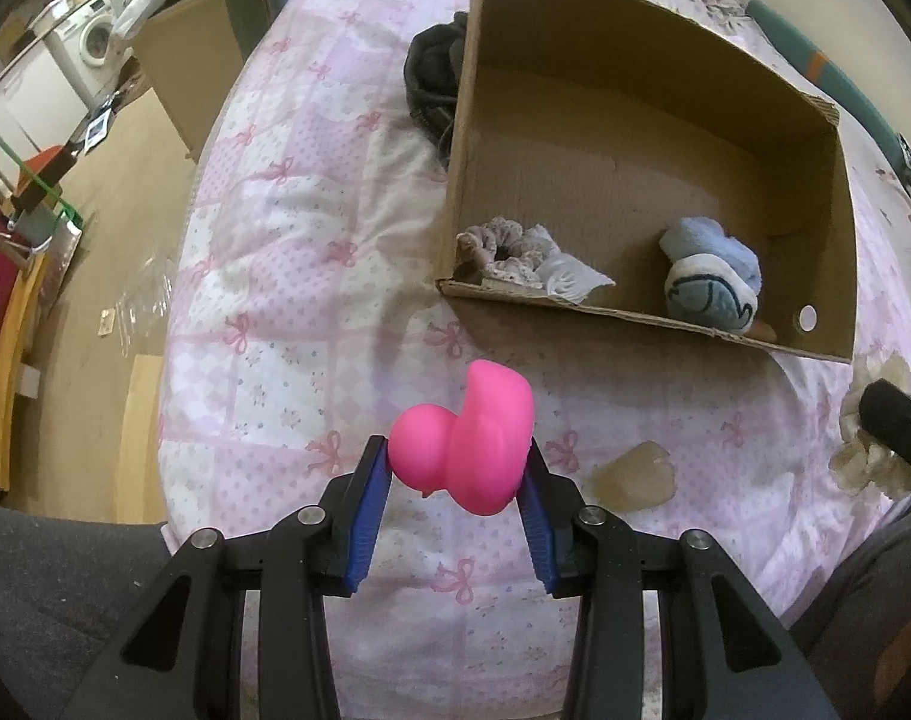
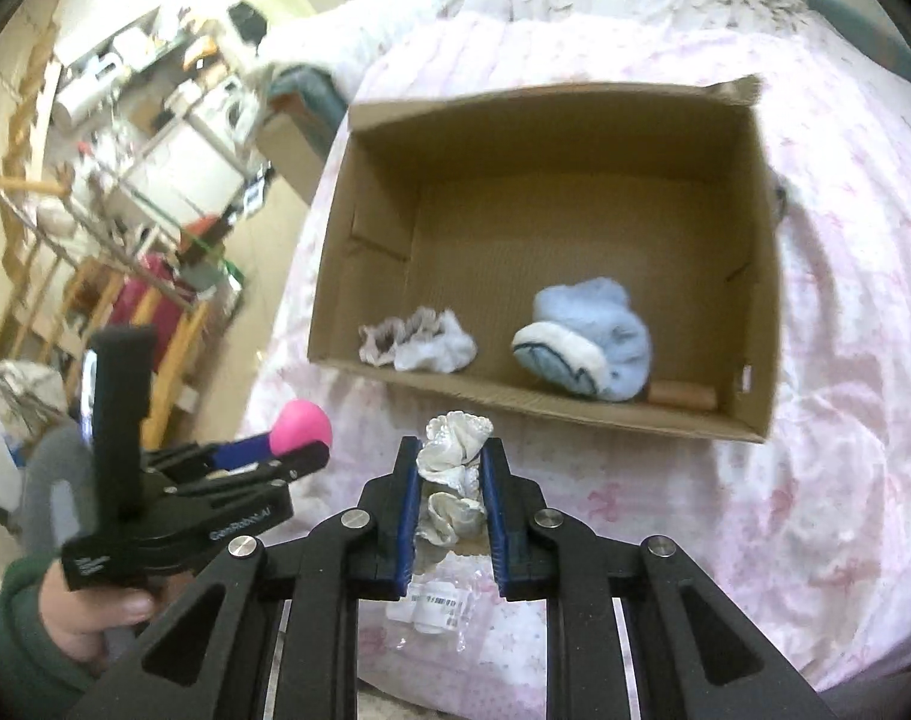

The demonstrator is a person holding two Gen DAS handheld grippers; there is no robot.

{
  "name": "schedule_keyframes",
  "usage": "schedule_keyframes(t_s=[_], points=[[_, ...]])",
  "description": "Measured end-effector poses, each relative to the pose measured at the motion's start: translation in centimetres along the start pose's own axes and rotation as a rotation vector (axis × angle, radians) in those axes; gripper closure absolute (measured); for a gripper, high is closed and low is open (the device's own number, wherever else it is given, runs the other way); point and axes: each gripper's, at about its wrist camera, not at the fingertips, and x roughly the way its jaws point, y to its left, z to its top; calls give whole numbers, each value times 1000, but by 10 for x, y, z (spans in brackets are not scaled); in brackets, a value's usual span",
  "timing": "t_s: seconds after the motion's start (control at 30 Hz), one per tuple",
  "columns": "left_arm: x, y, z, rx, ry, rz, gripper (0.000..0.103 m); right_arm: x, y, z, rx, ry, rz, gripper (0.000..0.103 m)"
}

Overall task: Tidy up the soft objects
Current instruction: 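Carry the pink toy and cloth into the box and open both tools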

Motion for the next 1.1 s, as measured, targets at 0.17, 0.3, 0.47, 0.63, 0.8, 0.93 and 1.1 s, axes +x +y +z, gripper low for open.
schedule_keyframes(t_s=[0.17,0.3,0.47,0.63,0.8,0.93,1.1], points=[[-7,0,0,-1,-45,2,65,-6,-15,-17,17,-35,9,82],[-13,0,0,-6,-79,11,65,-9,-18,-19,44,-65,33,82],[-15,-2,0,3,-94,19,65,-13,-13,-16,37,-111,59,82],[-16,-5,-1,10,-102,26,65,-10,-14,-16,44,-113,74,82],[-33,-7,8,41,-131,42,65,-7,-15,-13,57,-113,76,82],[-53,-4,25,36,-176,17,65,-19,-15,-6,59,-139,63,82],[-68,-8,52,33,-240,-33,65,-33,-22,12,54,-177,46,82]])
